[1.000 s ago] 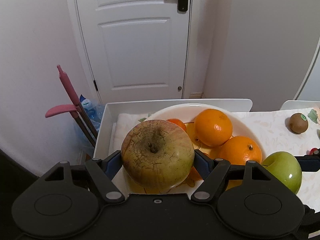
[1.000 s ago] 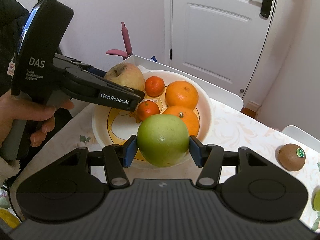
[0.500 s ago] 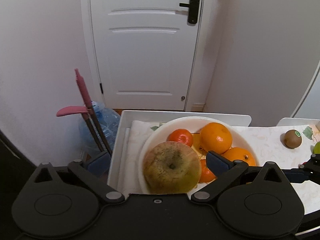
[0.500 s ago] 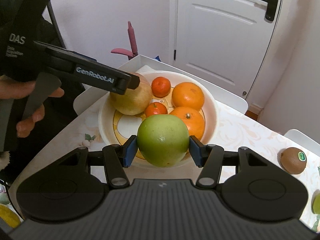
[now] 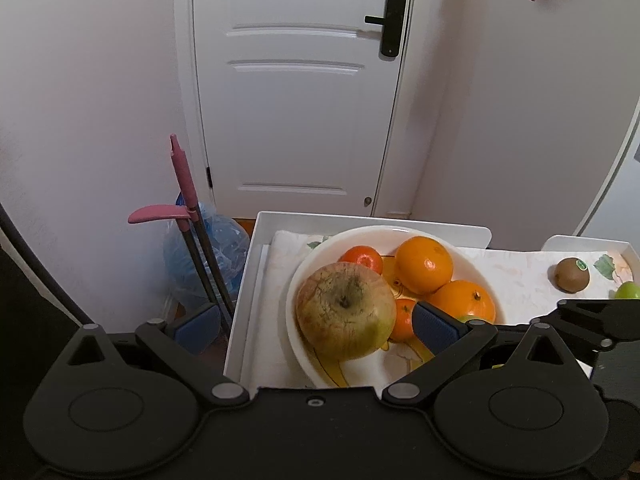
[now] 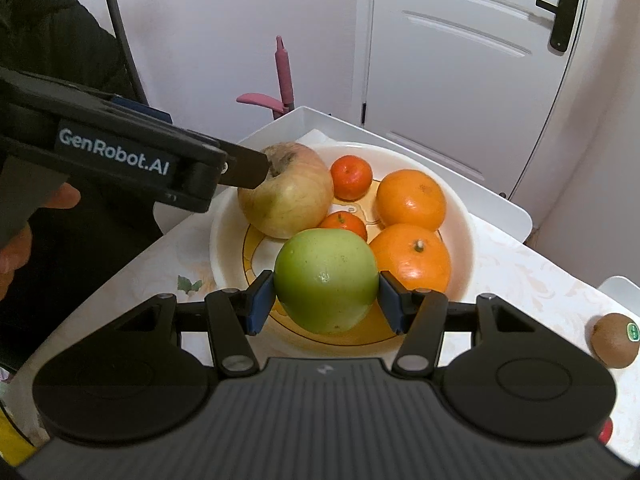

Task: Organize fruits
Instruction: 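Lower the green apple into the duck bowl and open the right tool, then grasp a small red tomato with the left tool while the right tool moves over the other green apple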

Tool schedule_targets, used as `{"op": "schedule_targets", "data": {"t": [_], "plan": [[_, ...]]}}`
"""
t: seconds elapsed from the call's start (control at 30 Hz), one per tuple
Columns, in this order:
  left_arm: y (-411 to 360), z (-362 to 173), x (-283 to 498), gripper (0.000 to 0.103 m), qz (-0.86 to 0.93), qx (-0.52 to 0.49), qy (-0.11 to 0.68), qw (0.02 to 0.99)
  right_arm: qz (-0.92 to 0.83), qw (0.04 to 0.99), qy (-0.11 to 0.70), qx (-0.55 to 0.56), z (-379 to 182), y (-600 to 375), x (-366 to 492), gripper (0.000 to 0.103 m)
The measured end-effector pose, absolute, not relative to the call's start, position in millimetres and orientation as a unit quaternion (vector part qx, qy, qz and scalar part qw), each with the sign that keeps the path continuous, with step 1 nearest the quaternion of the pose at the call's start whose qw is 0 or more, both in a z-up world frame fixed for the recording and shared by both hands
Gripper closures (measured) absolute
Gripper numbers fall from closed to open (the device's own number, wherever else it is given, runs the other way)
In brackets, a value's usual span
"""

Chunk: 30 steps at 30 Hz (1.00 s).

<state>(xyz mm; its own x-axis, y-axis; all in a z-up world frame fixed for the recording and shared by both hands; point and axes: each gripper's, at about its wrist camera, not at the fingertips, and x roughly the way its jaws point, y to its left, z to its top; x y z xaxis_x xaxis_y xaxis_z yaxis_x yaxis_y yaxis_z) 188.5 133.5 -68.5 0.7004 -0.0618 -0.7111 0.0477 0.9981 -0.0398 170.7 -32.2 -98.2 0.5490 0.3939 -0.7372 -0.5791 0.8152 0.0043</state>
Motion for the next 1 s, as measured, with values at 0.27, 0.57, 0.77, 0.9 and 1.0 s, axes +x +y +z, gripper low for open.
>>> {"op": "schedule_targets", "data": {"t": [0.27, 0.57, 0.77, 0.9, 1.0], "plan": [[130.6, -64.5, 173.1, 0.000, -0.024, -0.004, 0.373, 0.928, 0.268, 0.884, 0.339, -0.176, -98.6, -24.1, 154.2, 0.000], [123.8, -56.3, 156.1, 0.000, -0.019, -0.008, 0.367, 0.930, 0.255, 0.886, 0.350, -0.163, -87.2, -43.1, 139.2, 0.000], [119.9, -41.8, 146.1, 0.000, -0.023, -0.016, 0.356, 0.934, 0.242, 0.893, 0.357, -0.132, -69.0, -64.9, 131.0, 0.000], [115.5, -32.7, 142.2, 0.000, -0.023, -0.018, 0.348, 0.937, 0.228, 0.898, 0.358, -0.117, -57.8, -80.2, 126.9, 0.000], [109.5, -27.0, 141.0, 0.000, -0.022, -0.014, 0.349, 0.937, 0.214, 0.903, 0.358, -0.107, -49.6, -94.4, 123.8, 0.000]]}}
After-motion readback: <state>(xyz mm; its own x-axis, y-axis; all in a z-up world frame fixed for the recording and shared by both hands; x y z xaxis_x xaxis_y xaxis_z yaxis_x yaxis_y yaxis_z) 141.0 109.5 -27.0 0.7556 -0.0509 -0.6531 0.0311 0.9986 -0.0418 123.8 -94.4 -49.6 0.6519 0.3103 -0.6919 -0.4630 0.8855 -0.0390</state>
